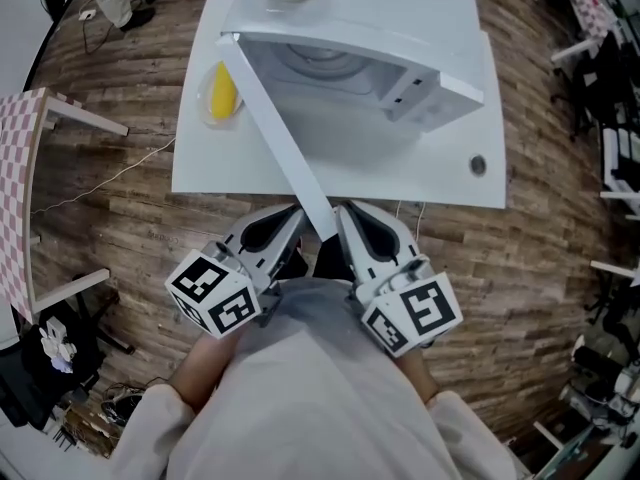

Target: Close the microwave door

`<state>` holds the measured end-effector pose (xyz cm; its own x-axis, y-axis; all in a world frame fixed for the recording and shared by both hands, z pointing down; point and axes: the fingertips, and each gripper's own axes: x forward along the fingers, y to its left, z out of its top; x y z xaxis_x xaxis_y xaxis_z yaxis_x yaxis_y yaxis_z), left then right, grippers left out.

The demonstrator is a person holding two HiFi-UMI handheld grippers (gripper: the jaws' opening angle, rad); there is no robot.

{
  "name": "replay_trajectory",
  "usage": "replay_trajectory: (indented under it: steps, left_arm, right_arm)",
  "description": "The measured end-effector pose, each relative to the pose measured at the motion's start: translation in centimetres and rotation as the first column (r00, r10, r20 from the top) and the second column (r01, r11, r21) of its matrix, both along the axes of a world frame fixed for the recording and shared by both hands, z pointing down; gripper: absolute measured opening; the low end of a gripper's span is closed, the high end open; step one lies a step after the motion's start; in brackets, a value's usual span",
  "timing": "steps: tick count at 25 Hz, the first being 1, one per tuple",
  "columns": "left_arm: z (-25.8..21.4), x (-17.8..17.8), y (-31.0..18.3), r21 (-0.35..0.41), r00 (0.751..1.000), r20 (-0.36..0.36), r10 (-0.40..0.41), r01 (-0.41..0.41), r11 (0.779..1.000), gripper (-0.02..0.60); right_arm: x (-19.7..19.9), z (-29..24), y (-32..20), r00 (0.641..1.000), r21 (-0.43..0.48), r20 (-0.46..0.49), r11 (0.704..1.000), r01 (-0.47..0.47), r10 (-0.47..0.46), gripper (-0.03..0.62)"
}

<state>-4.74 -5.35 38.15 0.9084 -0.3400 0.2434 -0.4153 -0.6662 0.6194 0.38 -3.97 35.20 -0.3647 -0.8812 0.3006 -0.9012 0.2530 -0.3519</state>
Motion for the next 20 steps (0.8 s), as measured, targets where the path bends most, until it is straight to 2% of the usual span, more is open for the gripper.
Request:
replay_trajectory:
  steps: [20]
  left_arm:
    - [0.0, 4.0, -1.5, -0.036, 0.997, -0.038, 0.066, -0.068, 0.997, 0.014]
  right_arm:
    - [3.4, 0.2, -1.6, 0.999, -0.025, -0.001, 0.999, -0.044, 0.044, 0.023]
